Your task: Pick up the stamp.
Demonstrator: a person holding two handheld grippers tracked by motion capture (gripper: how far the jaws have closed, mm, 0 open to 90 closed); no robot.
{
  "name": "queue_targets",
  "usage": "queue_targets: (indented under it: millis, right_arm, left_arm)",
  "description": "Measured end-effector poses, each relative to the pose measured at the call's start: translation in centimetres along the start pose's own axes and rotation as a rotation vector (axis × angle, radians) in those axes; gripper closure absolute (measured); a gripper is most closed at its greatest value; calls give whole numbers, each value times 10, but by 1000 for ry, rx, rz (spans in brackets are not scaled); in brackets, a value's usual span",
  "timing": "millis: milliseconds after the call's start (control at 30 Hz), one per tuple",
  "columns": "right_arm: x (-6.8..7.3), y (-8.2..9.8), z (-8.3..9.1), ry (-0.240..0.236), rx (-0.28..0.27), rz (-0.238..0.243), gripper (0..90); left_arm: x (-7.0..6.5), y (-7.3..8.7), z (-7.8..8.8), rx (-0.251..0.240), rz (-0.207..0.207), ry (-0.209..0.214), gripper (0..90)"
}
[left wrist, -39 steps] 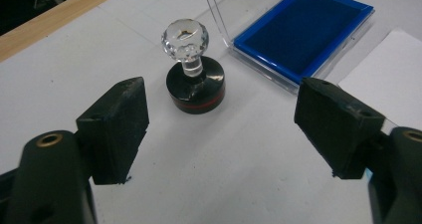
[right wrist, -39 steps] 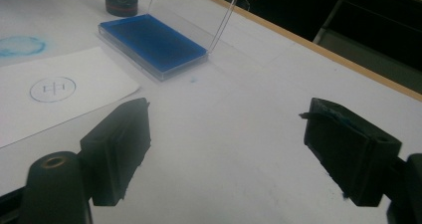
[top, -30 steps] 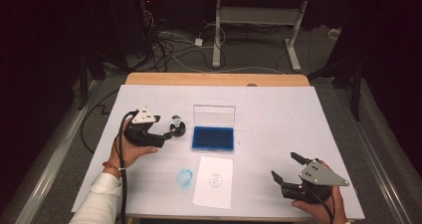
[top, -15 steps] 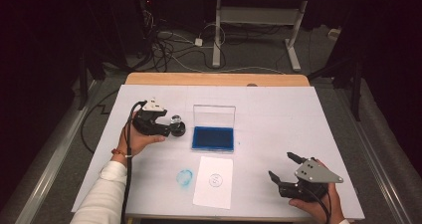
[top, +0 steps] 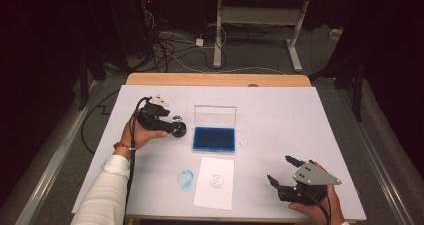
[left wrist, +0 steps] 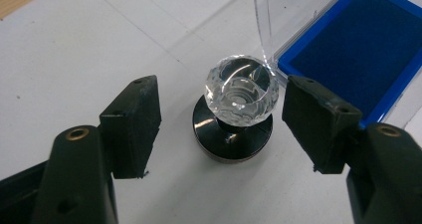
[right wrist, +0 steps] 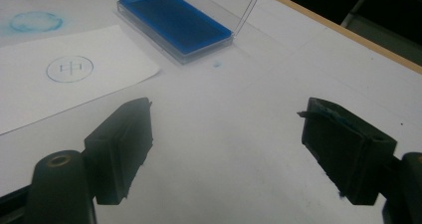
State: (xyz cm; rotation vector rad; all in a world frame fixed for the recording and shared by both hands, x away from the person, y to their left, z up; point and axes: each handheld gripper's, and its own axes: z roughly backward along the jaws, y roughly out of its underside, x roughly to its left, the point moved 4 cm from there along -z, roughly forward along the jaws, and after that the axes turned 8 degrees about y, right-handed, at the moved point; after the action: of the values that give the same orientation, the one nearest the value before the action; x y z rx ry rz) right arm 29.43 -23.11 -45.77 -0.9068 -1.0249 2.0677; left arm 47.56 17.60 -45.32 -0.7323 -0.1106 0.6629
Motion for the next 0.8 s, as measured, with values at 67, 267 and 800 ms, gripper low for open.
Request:
queue_targets:
  millis: [67,267,800]
  right_arm:
    - [0,0,-1,-3,3,4,200]
    - [1,1,-2,-7,11,7,200]
    - [2,1,-1,-9,10,17,204]
  left_arm:
    - [1,0,-2,-4,14,9,301]
    - [3,0,-8,-17,34,31,302]
    - [4,-4,-14,8,30,11,329]
